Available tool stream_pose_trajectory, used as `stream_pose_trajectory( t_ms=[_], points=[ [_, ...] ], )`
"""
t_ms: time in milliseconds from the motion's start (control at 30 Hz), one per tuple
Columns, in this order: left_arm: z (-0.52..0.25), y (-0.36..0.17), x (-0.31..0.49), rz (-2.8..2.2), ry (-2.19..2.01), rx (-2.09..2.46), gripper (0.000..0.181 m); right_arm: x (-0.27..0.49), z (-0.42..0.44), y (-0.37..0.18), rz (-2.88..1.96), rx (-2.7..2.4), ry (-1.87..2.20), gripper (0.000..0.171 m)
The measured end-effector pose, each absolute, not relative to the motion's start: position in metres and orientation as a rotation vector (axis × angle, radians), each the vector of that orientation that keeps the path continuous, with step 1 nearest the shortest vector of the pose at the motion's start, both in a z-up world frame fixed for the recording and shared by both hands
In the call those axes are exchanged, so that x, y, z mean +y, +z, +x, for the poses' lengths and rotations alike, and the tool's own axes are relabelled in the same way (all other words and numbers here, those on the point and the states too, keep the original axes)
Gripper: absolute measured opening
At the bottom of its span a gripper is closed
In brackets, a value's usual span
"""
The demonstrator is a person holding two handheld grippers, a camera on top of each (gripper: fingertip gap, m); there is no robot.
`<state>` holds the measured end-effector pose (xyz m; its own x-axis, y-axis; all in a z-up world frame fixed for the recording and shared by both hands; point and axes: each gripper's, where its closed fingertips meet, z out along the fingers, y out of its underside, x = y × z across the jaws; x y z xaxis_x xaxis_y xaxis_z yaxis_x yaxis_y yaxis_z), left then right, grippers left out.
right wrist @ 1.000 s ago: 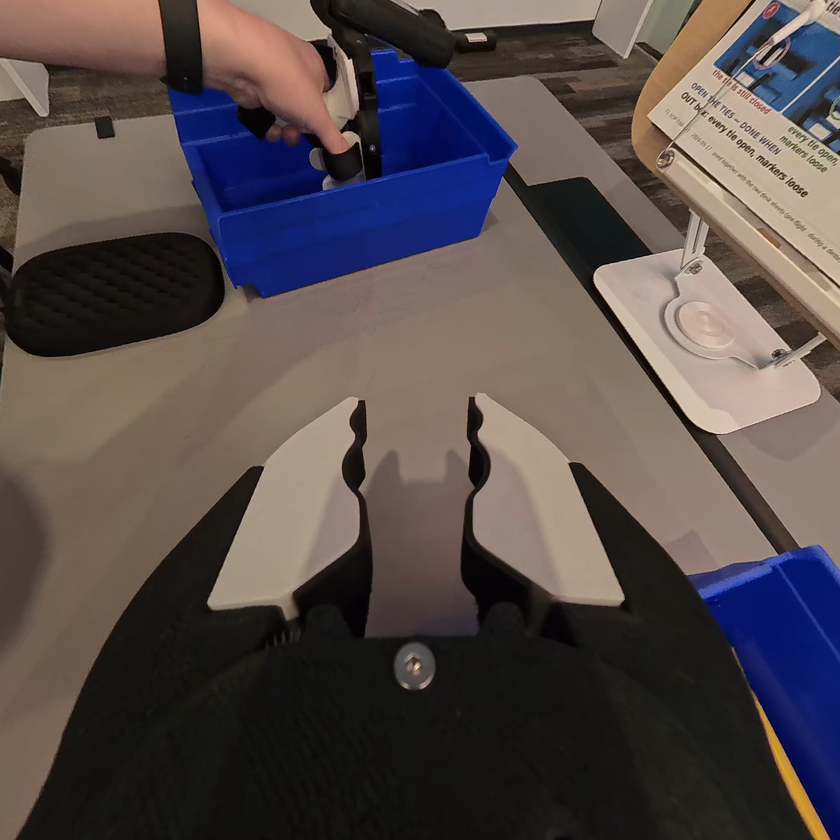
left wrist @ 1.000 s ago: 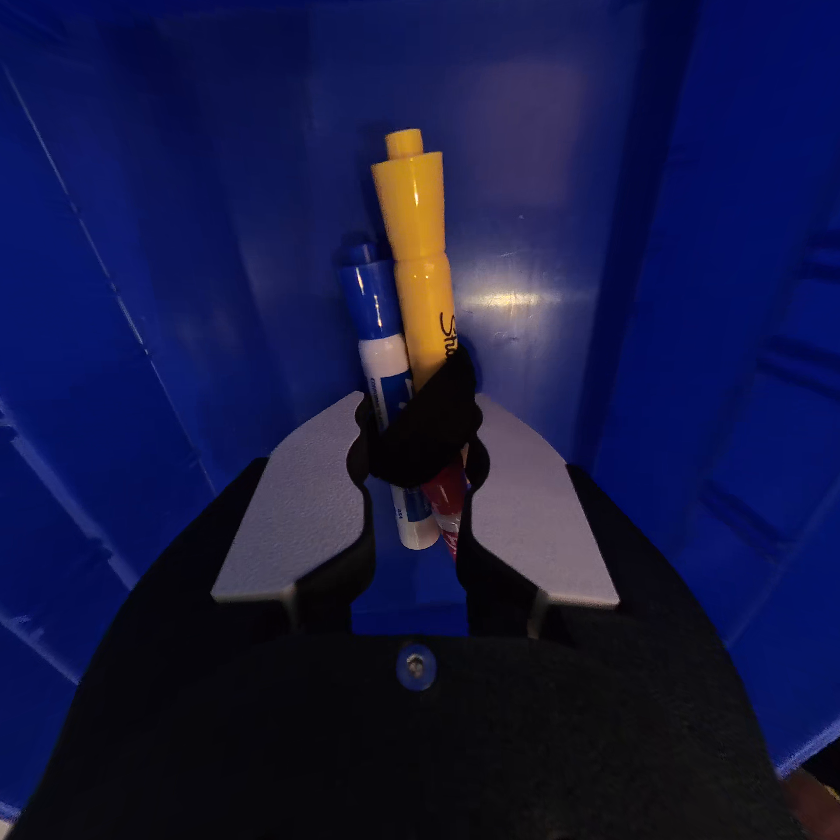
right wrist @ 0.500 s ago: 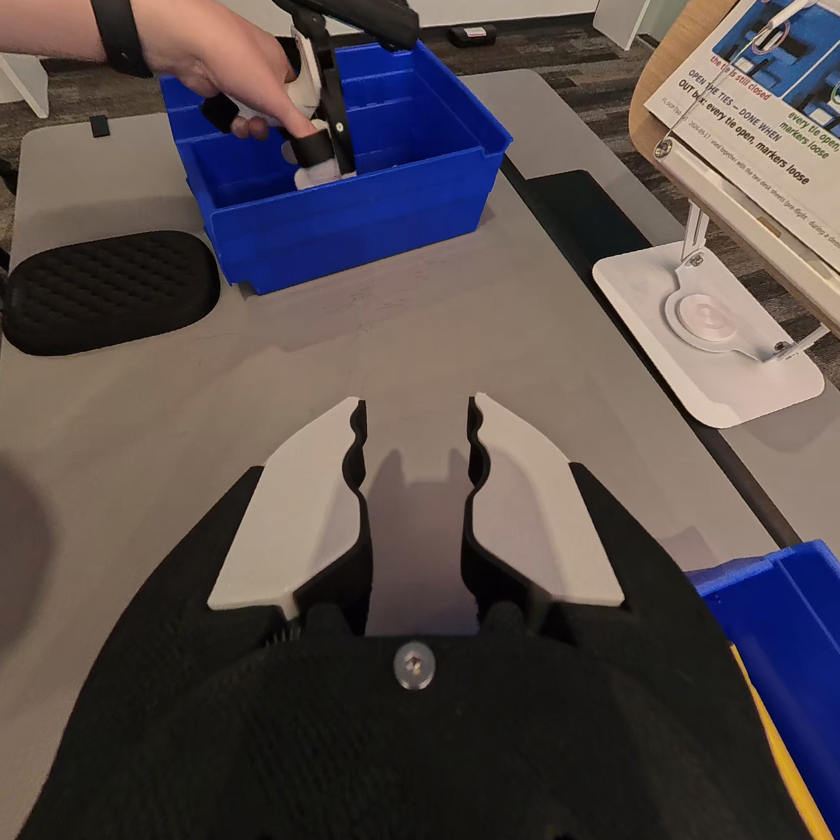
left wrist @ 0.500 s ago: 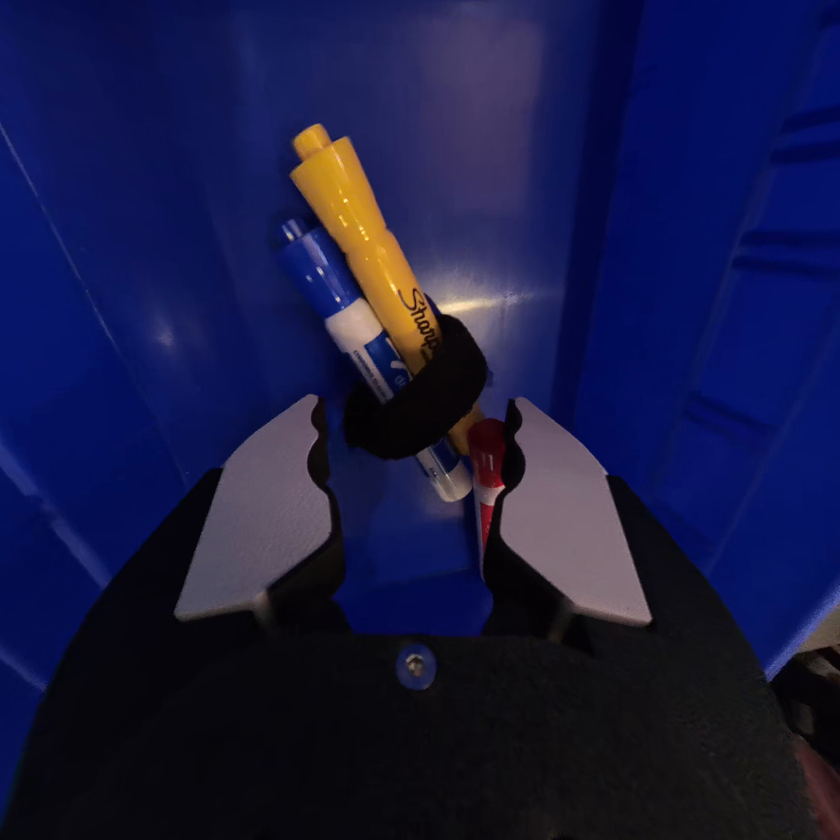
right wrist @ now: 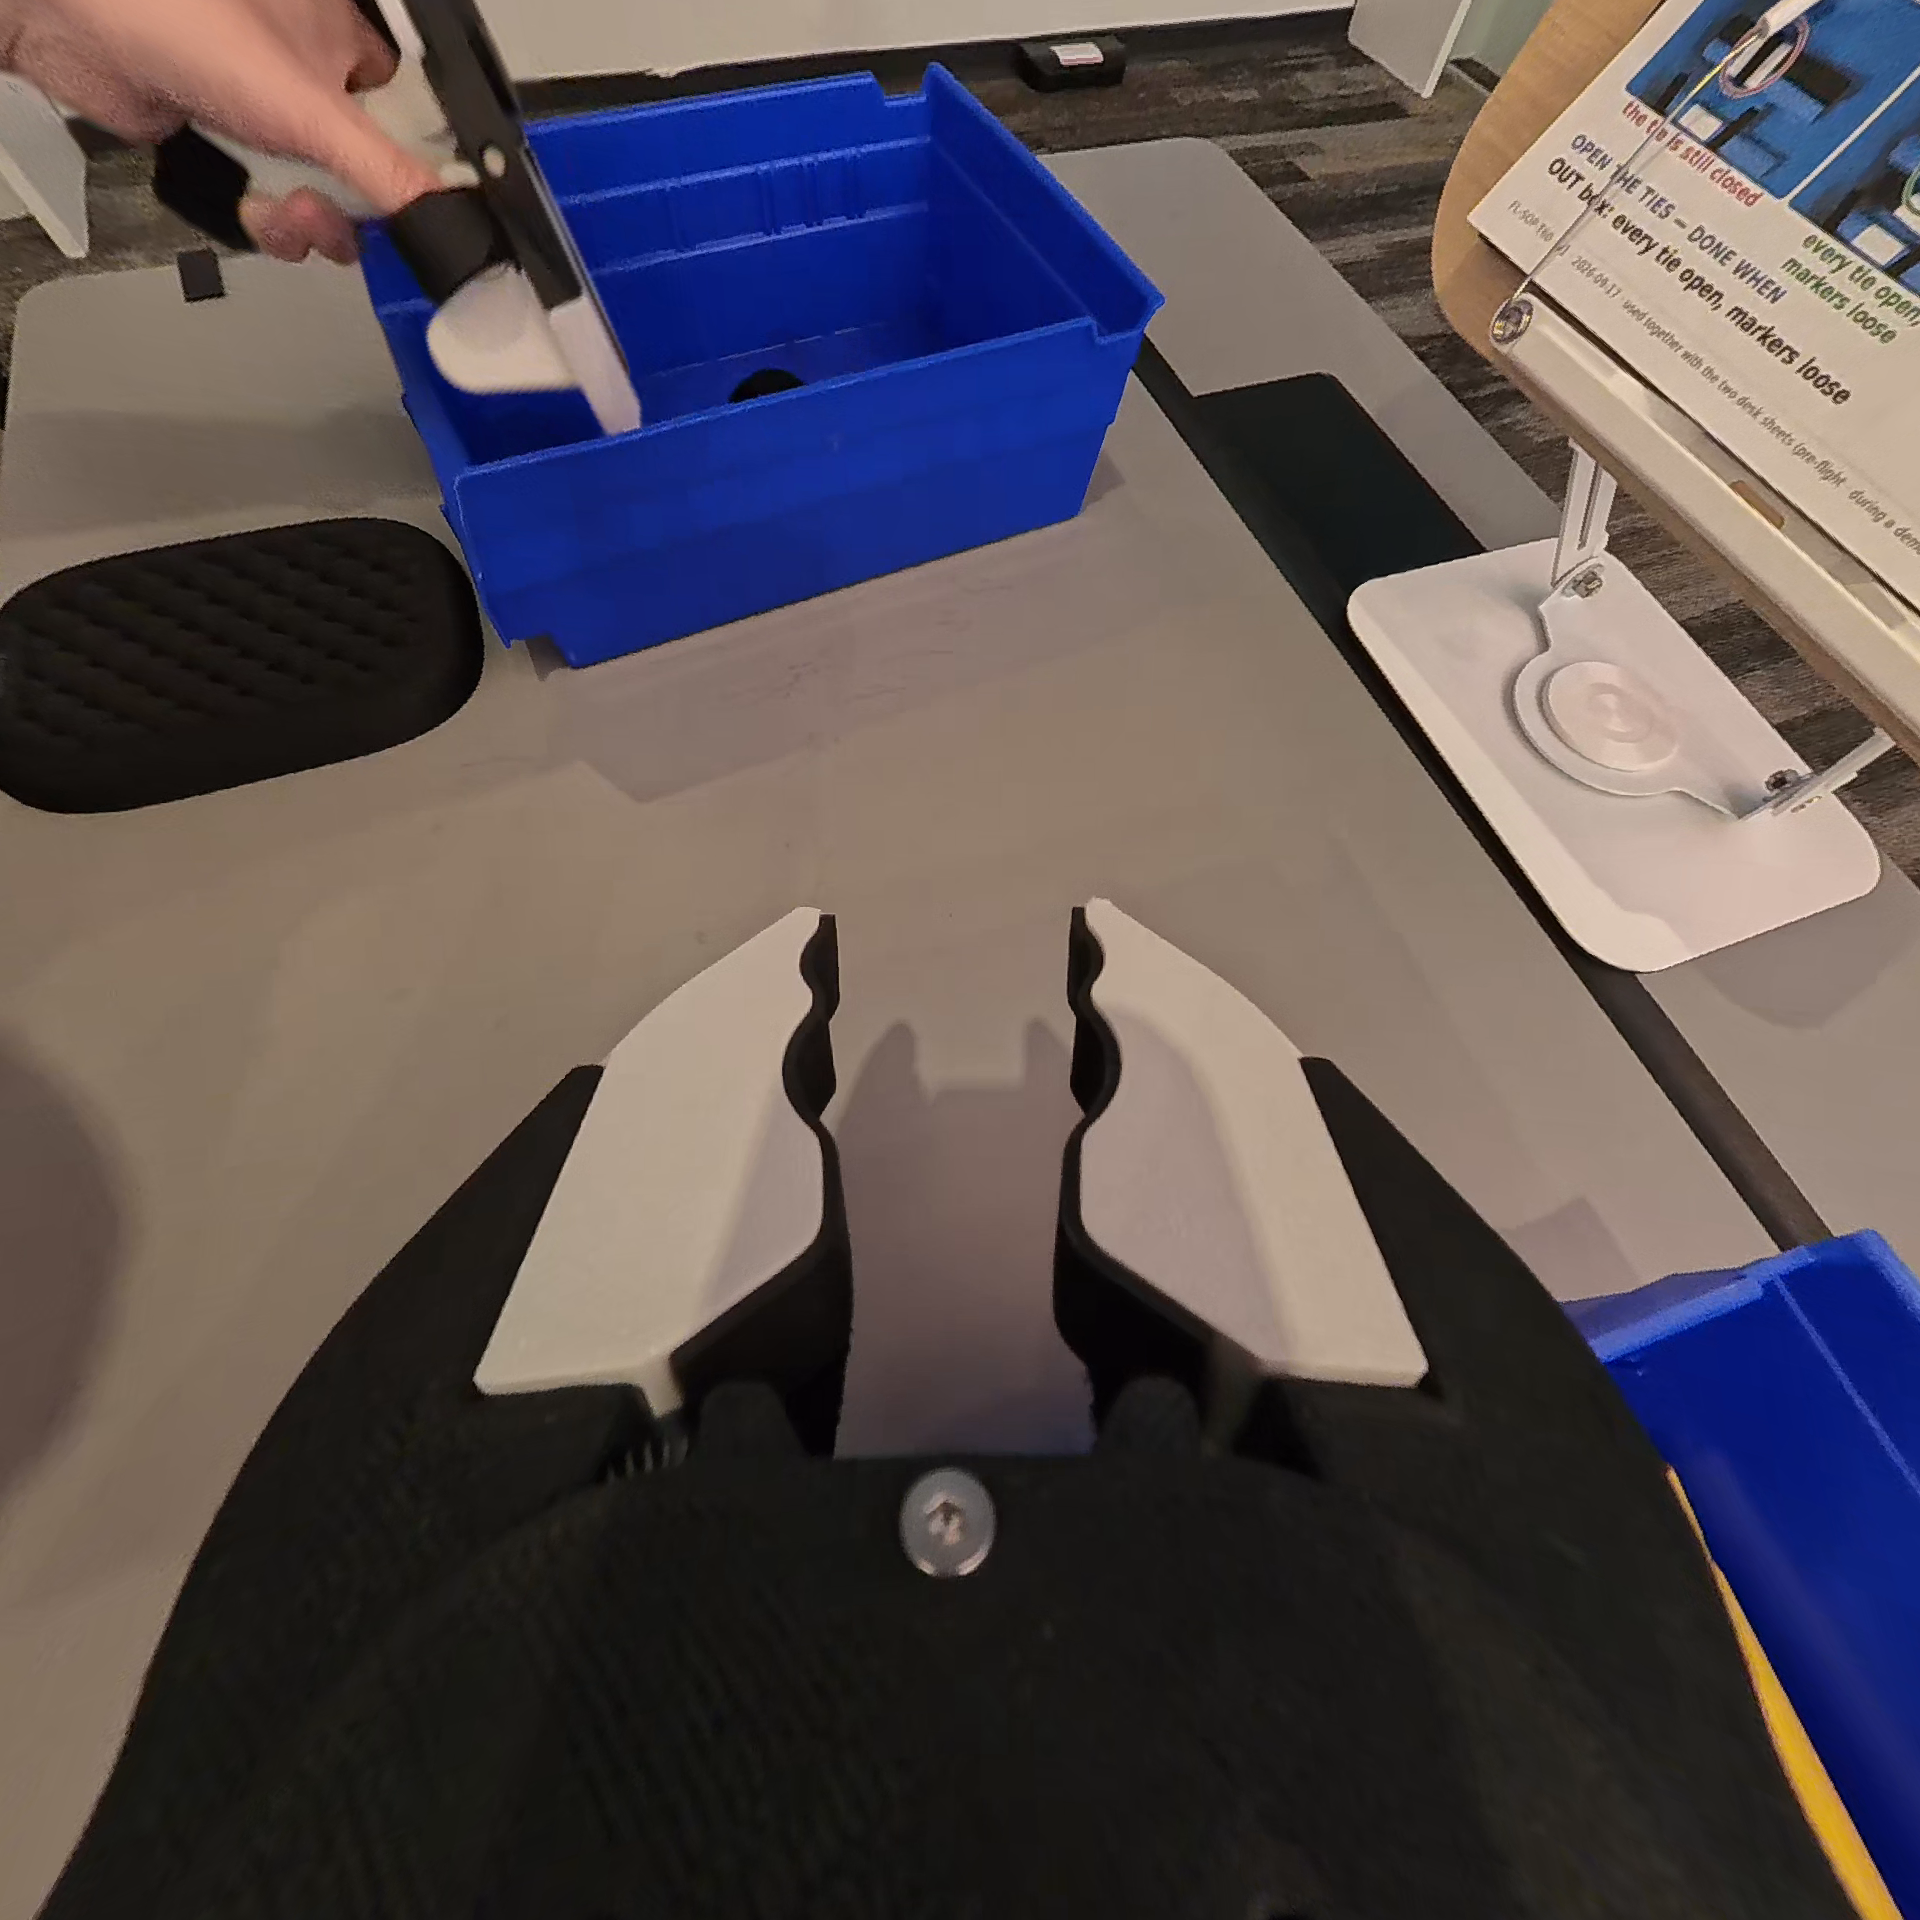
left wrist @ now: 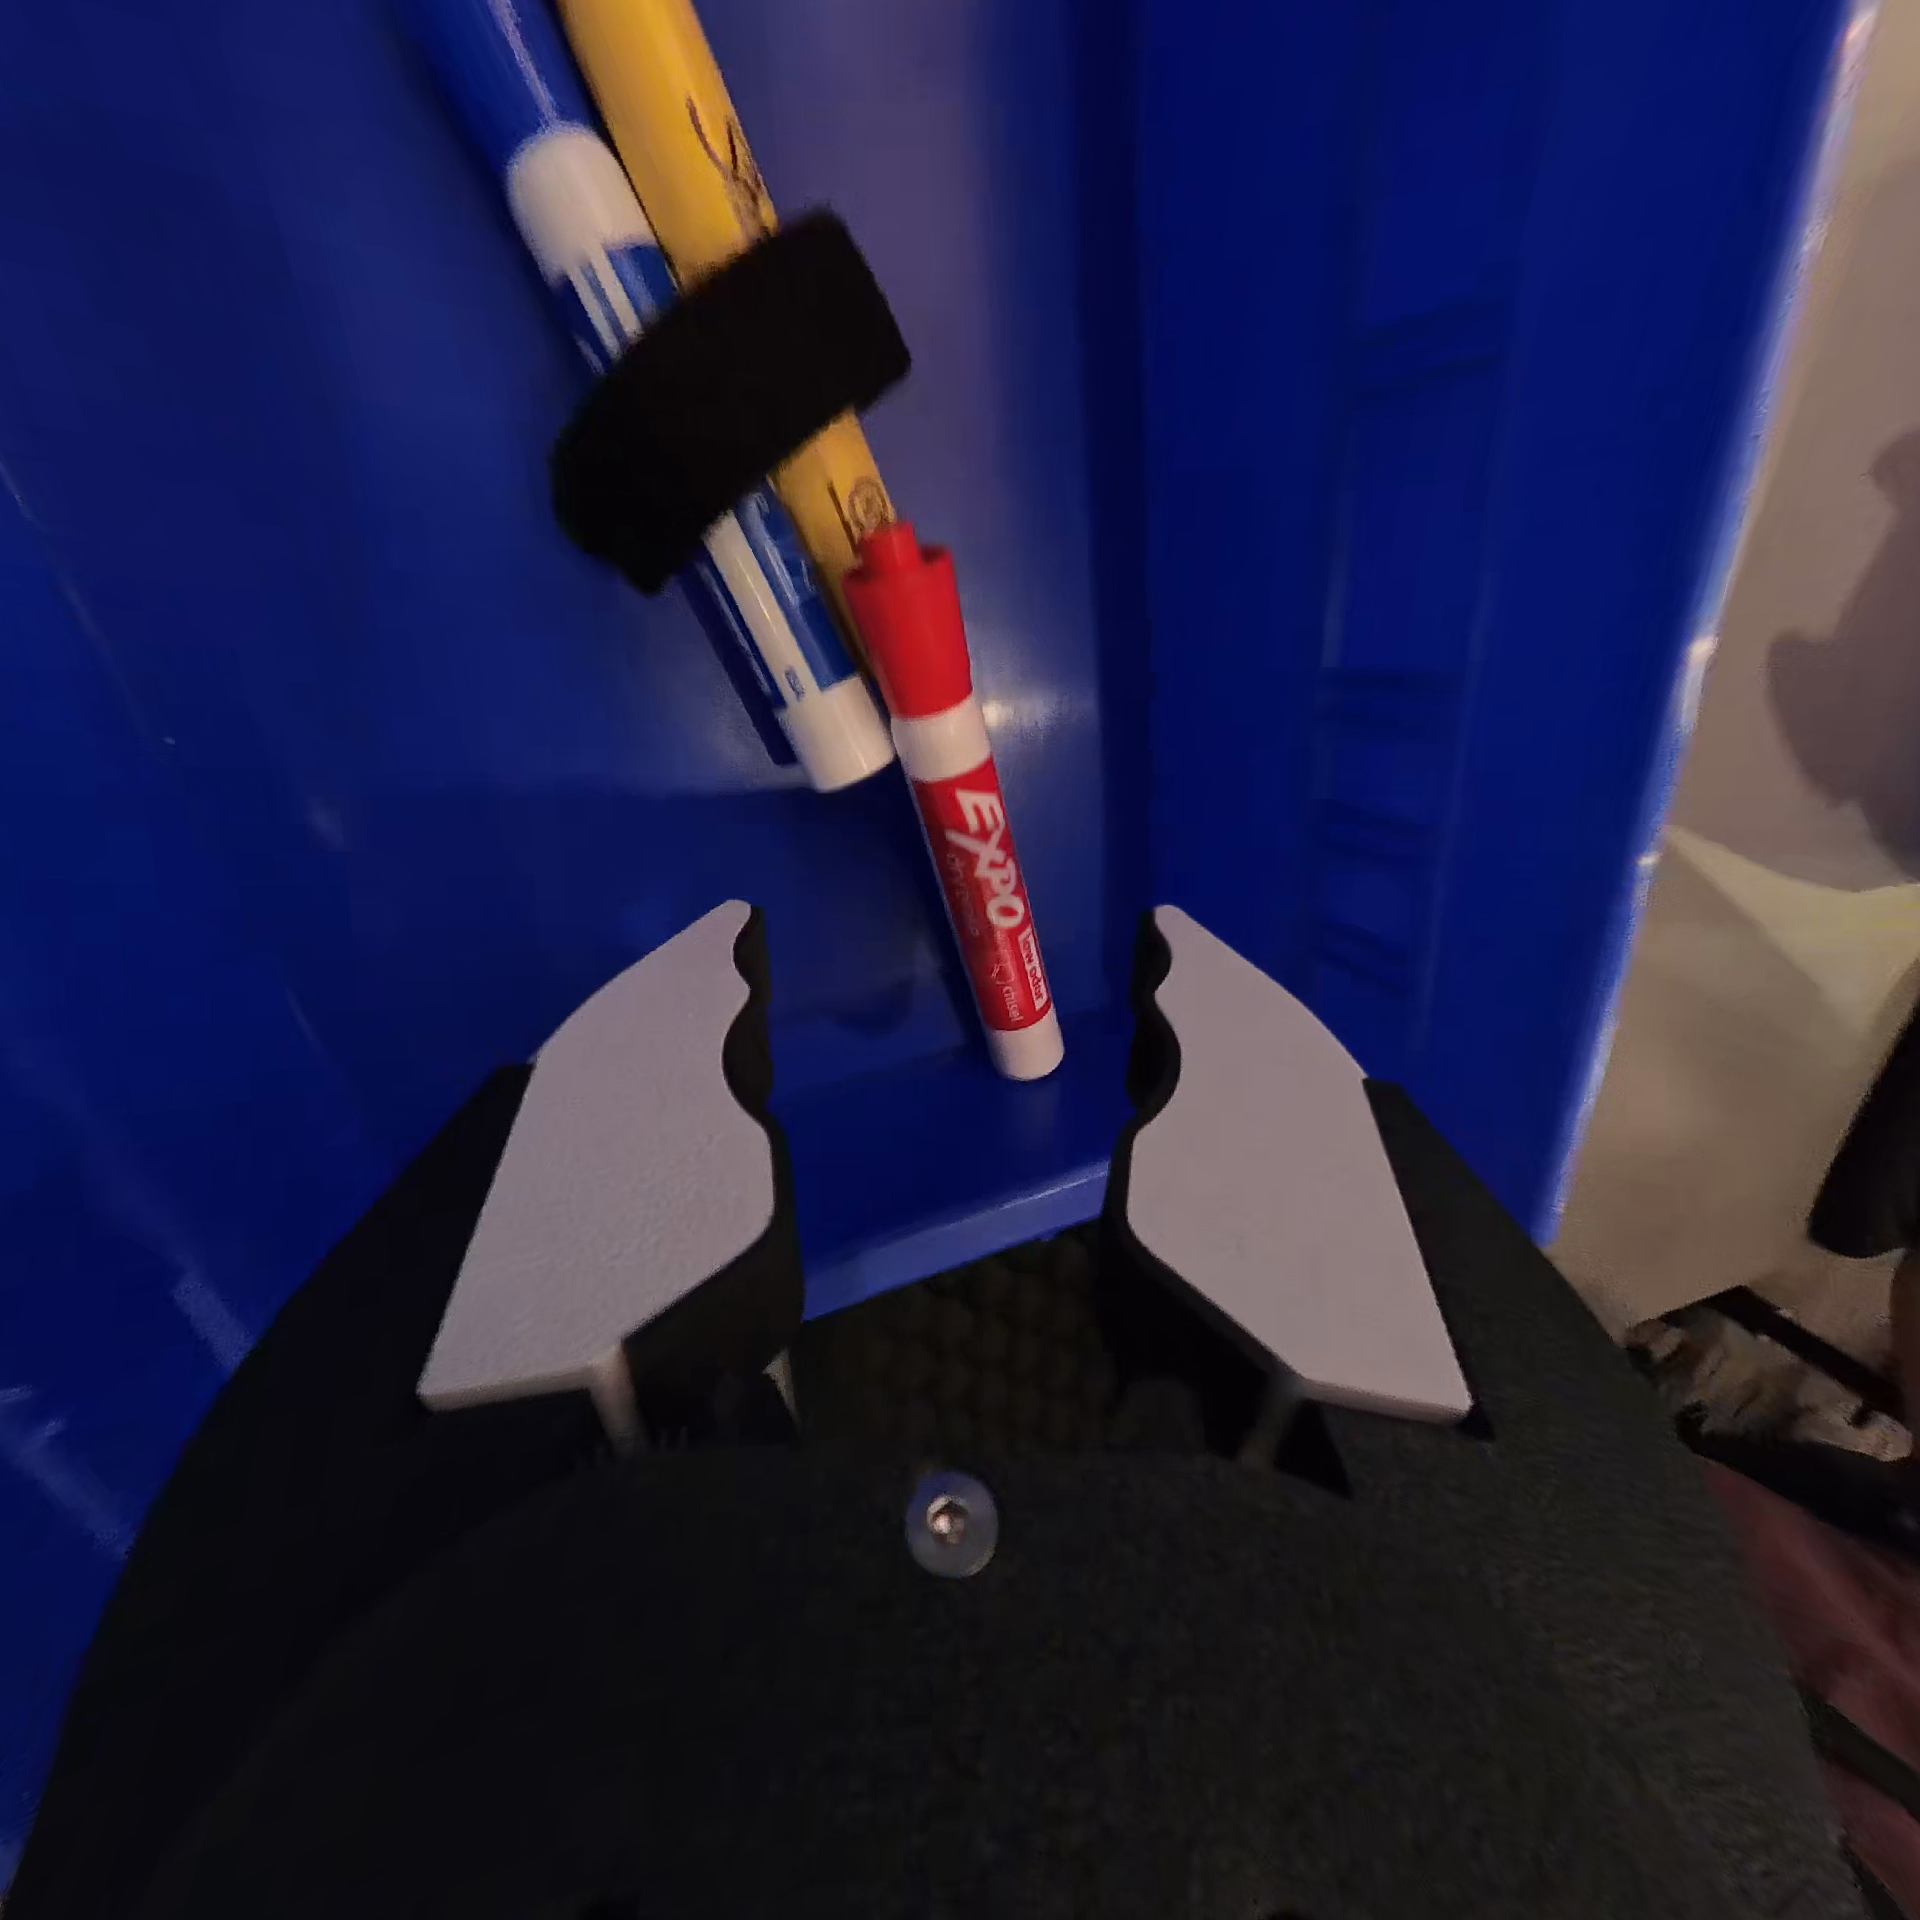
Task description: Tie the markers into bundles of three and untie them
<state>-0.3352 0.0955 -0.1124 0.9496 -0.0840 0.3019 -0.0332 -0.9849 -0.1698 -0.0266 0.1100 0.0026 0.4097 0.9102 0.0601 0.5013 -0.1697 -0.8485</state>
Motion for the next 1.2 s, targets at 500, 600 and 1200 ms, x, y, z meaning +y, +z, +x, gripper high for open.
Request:
stream_pose_trajectory(
  t_ms=[500, 600, 1200],
  points=[
    [-0.319, -0.144, 0.081, -3.046, -0.453, 0.117, 0.019, 0.112, -0.02, 0.002, -1.825, -1.212, 0.591, 0.043],
    [-0.321, -0.138, 0.084, -3.023, -0.556, 0.038, 0.019, 0.112, -0.02, 0.003, -1.822, -1.209, 0.591, 0.043],
    [-0.338, -0.115, 0.095, -3.012, -0.681, -0.164, 0.018, 0.113, -0.018, -0.002, -1.836, -1.216, 0.566, 0.043]
  ],
)
